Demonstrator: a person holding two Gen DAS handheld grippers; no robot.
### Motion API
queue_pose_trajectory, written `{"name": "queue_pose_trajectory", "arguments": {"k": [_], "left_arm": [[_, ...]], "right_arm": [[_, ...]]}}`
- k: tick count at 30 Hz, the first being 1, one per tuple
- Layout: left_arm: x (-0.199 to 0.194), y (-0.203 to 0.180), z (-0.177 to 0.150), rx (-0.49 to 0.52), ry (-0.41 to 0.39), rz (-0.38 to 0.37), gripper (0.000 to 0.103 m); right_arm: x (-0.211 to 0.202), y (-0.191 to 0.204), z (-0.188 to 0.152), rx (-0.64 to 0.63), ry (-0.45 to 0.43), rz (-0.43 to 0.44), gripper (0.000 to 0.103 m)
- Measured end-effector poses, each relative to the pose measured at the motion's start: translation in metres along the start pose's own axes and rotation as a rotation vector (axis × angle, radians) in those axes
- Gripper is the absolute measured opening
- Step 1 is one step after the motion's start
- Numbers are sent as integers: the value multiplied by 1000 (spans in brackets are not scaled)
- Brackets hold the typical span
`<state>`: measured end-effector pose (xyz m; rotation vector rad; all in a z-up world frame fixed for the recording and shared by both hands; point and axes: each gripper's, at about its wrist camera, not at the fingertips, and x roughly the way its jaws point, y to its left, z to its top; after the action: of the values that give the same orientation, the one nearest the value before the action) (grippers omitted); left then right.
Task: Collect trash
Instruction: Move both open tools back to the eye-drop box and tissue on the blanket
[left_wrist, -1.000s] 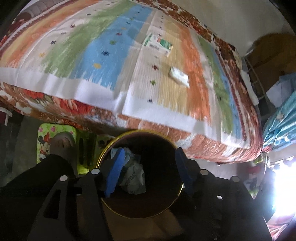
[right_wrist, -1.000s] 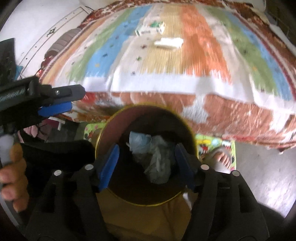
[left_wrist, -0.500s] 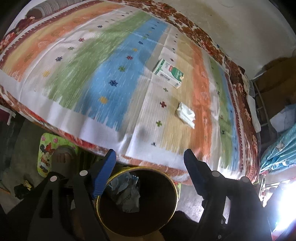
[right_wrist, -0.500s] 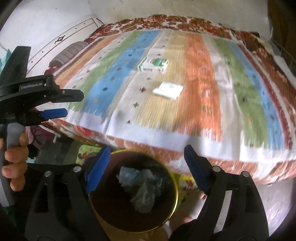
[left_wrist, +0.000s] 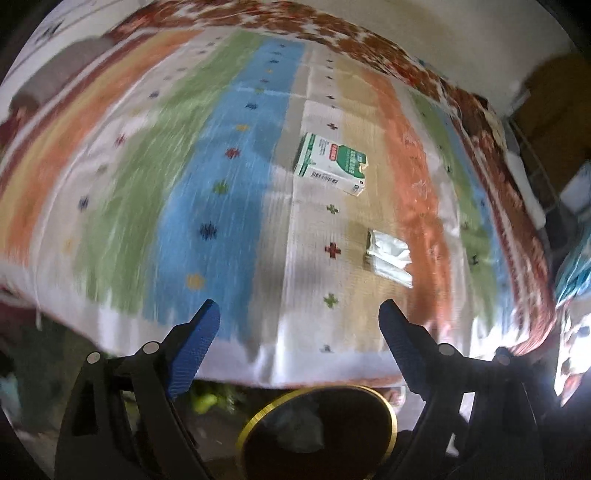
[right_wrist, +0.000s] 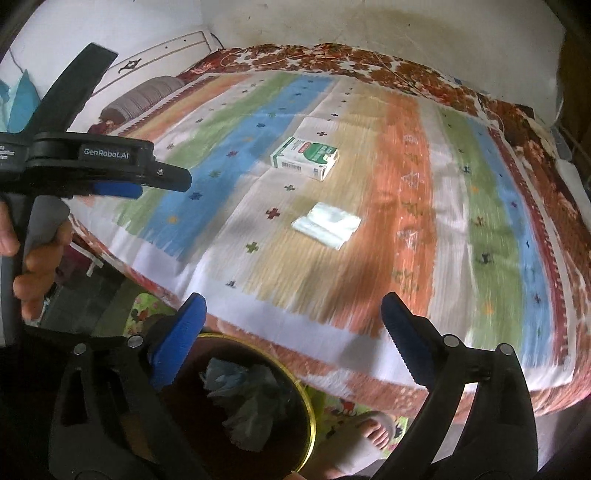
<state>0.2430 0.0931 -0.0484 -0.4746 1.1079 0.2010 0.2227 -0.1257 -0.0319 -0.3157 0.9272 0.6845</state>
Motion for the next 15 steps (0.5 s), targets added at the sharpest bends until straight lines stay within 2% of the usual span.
{"name": "queue_pose_trajectory", "arguments": {"k": [4,9,11,13,15], "left_arm": [[13,-2,18,90,1,-2,92],[24,-9,45,273,-61,84,97],[27,-9,56,319,-77,81,97],[32,-11,66,401,-95,63,97],[42,-19,71,534,-109,82,97]], "right_arm": [[10,-6,9,-25,-12,-2,93],[23,-12,21,-78,-22,17,94],[30,-16,25,-82,-17,38,94],[38,-16,28,-106,-18,48,94],[43,-14,32,-143,-29,58,94]]}}
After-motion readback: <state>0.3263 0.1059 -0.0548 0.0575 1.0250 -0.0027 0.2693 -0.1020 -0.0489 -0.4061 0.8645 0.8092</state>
